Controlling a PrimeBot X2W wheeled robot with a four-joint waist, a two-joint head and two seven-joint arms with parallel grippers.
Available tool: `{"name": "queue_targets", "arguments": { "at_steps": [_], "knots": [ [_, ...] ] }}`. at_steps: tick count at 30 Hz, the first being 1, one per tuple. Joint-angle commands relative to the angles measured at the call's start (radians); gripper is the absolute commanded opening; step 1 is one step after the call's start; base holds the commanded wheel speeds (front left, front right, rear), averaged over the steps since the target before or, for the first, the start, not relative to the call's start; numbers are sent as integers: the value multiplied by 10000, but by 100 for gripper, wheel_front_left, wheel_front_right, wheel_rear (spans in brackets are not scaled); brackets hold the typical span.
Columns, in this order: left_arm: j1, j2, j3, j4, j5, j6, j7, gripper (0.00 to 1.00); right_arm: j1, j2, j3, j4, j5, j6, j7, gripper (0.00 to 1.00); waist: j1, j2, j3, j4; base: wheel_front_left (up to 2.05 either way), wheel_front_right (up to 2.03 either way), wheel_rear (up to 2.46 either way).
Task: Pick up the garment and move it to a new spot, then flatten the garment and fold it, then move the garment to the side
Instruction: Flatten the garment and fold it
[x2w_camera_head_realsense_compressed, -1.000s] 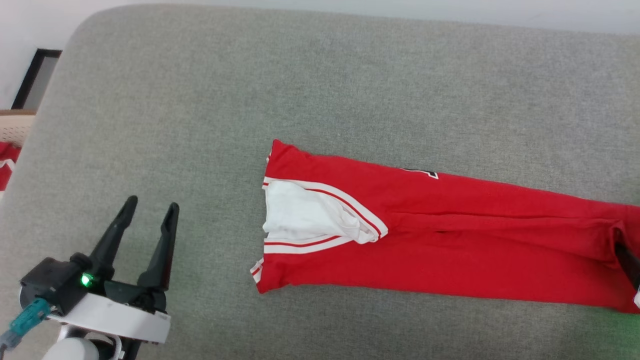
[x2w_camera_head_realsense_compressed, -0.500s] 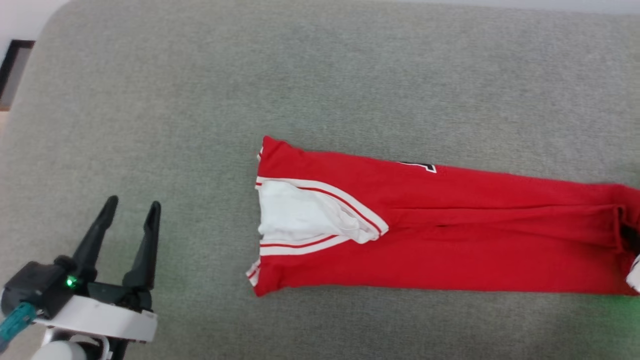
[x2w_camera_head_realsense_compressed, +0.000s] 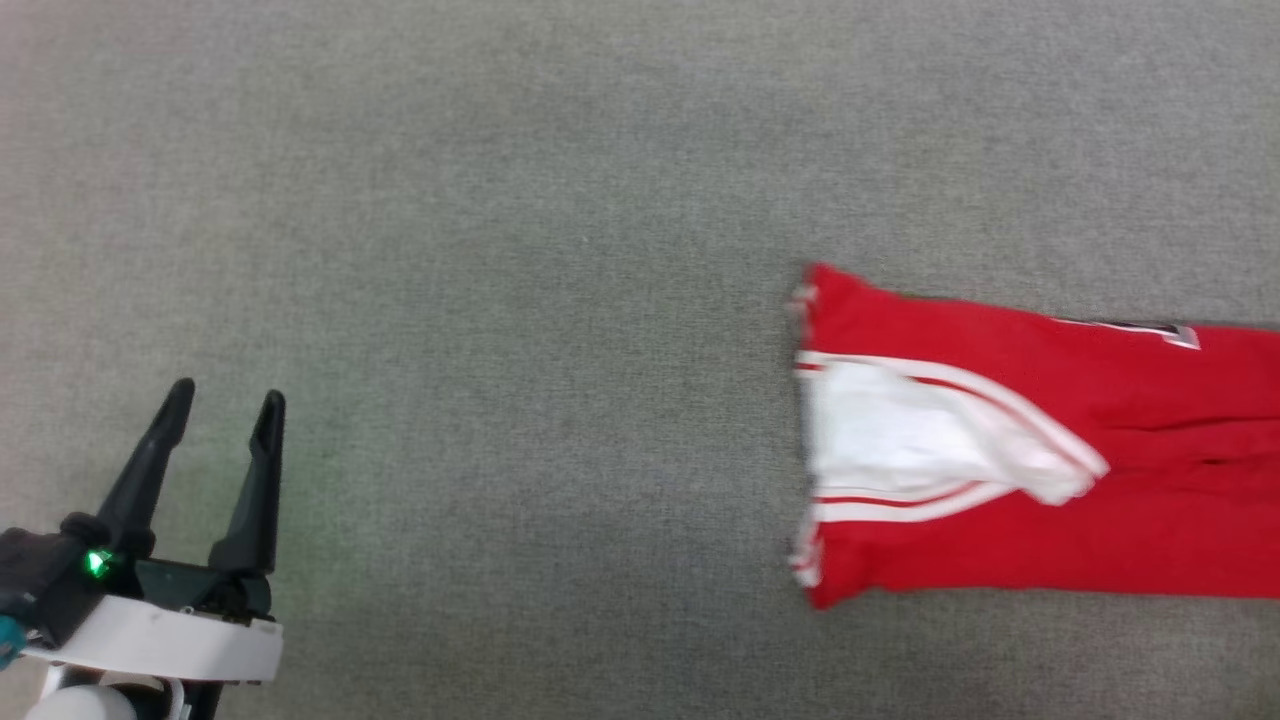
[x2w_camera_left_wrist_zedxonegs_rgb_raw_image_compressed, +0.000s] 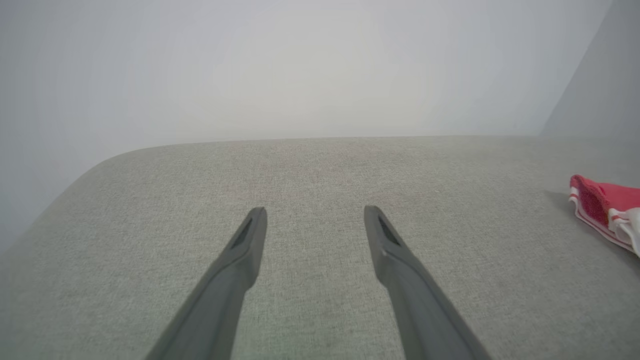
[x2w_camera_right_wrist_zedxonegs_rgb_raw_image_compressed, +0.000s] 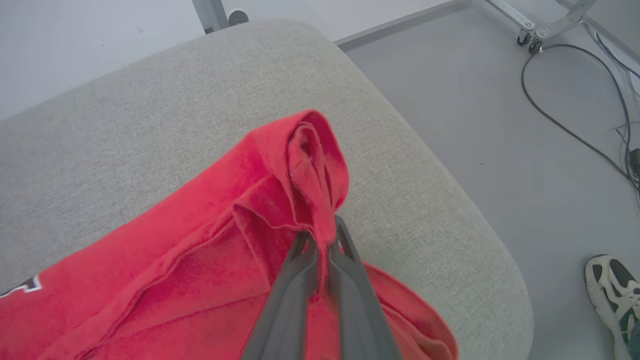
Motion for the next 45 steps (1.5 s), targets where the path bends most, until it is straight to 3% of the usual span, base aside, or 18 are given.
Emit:
{"name": "queue_targets", "arguments": {
  "at_steps": [1, 9, 12, 18, 21, 27, 32, 40, 41, 42, 43, 44, 45],
  "knots": [
    [-20, 40, 61, -17, -22, 7, 8, 100, 20, -88, -130, 20, 197, -14, -75, 0, 0, -1, 6, -79, 0, 0, 0],
    [-12, -116, -60, 91, 9, 7, 8, 100, 482, -217, 1088, -49, 972, -14, -12, 0, 0, -1, -215, -217, 0, 0, 0],
    [-7, -225, -128, 146, 17, 7, 8, 100, 698, -143, 2145, -361, 1341, -14, 173, 0, 0, -1, -307, -227, 0, 0, 0],
    [79, -461, -172, 238, -99, 7, 8, 100, 511, 824, 4770, -1596, 1807, -14, 1003, 0, 0, -1, -421, -146, 0, 0, 0],
    [82, -594, -207, 291, -165, 7, 8, 100, 425, 1169, 6093, -1937, 1505, -12, 1420, 0, 0, -1, -429, 22, 0, 0, 0],
    [-144, -815, -494, 388, -266, 7, 8, 100, -27, 1363, 8005, -1160, 932, -12, 1324, 0, 0, -1, -400, 515, 0, 0, 0],
    [-243, -928, -679, 433, -333, 7, 8, 100, -382, 1384, 8695, -1, 531, -12, 874, 0, 0, -1, -345, 854, 0, 0, 0],
    [-253, -937, -727, 595, -323, 7, 8, 100, -277, 1385, 8832, 1215, 414, -12, 7, 0, 0, -1, -424, 957, 0, 0, 0],
    [-211, -916, -726, 608, -290, 7, 8, 100, -251, 1385, 8852, 1305, 452, -12, -130, 3, 0, -1, -469, 901, 0, 0, 0],
    [-187, -889, -752, 612, -261, 7, 8, 100, -220, 1385, 8887, 1378, 490, -12, -264, 31, 0, -1, -509, 845, 0, 0, 0],
    [-156, -856, -755, 617, -237, 7, 8, 100, -191, 1387, 8968, 1435, 551, -12, -381, 89, 0, -1, -569, 768, 0, 0, 0],
    [-117, -835, -775, 624, -215, 7, 8, 100, -161, 1389, 9044, 1476, 679, -12, -489, 100, 0, -1, -634, 687, 0, 0, 0],
    [-81, -817, -777, 631, -167, 7, 8, 100, -109, 1387, 9016, 1514, 770, -12, -575, 100, 0, -1, -699, 603, 0, 0, 0]
  ]
}}
